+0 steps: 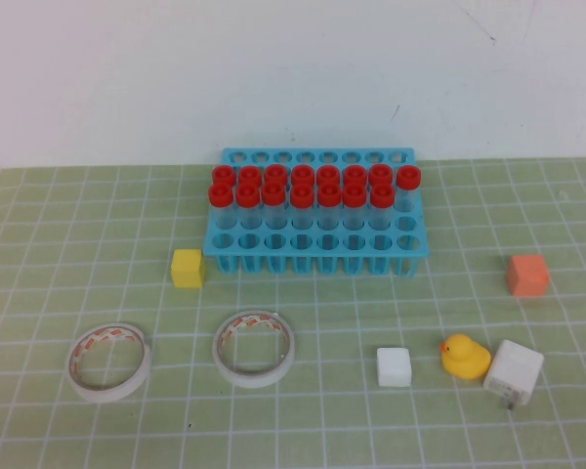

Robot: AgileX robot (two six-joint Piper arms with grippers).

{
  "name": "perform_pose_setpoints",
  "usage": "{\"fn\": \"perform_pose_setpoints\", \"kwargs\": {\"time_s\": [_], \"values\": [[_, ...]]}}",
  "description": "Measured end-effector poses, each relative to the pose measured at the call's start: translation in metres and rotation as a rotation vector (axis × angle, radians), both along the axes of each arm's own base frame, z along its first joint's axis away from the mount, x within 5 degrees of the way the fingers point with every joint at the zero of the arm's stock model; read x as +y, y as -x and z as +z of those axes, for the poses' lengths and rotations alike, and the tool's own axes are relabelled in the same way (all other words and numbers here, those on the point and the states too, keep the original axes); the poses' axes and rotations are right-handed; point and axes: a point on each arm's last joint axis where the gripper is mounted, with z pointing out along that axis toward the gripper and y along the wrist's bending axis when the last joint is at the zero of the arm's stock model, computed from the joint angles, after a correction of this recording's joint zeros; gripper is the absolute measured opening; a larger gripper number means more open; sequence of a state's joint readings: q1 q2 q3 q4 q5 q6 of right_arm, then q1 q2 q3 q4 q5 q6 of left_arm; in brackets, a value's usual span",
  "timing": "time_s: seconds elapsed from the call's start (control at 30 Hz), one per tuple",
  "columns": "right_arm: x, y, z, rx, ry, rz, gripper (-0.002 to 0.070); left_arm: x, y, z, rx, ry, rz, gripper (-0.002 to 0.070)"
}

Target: Place the test tubes

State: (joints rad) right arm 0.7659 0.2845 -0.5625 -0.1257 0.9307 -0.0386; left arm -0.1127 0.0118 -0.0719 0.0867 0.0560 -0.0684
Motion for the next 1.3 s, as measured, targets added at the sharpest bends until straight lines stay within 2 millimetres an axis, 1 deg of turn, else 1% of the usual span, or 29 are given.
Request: {"fn": "perform_pose_setpoints", "kwargs": {"time_s": [0.1, 0.17, 0.53, 0.77, 1.3], "values": [[0.0, 0.0, 0.0, 0.0, 0.0, 0.0, -0.0001, 0.0, -0.002, -0.023, 0.044, 0.0, -0.002, 0.0], [0.0, 0.0, 0.0, 0.0, 0.0, 0.0, -0.0001, -0.001, -0.003, -0.029, 0.063, 0.0, -0.003, 0.0], [0.0, 0.0, 0.0, 0.0, 0.0, 0.0, -0.0001, 0.0, -0.002, -0.042, 0.209, -0.003, 0.006, 0.0], [0.0, 0.0, 0.0, 0.0, 0.0, 0.0, -0.0001, 0.0, 0.001, -0.051, 0.318, 0.031, 0.003, 0.0], [0.0, 0.0, 0.0, 0.0, 0.0, 0.0, -0.0001, -0.001, 0.001, -0.052, 0.33, 0.043, 0.0, 0.0]]}}
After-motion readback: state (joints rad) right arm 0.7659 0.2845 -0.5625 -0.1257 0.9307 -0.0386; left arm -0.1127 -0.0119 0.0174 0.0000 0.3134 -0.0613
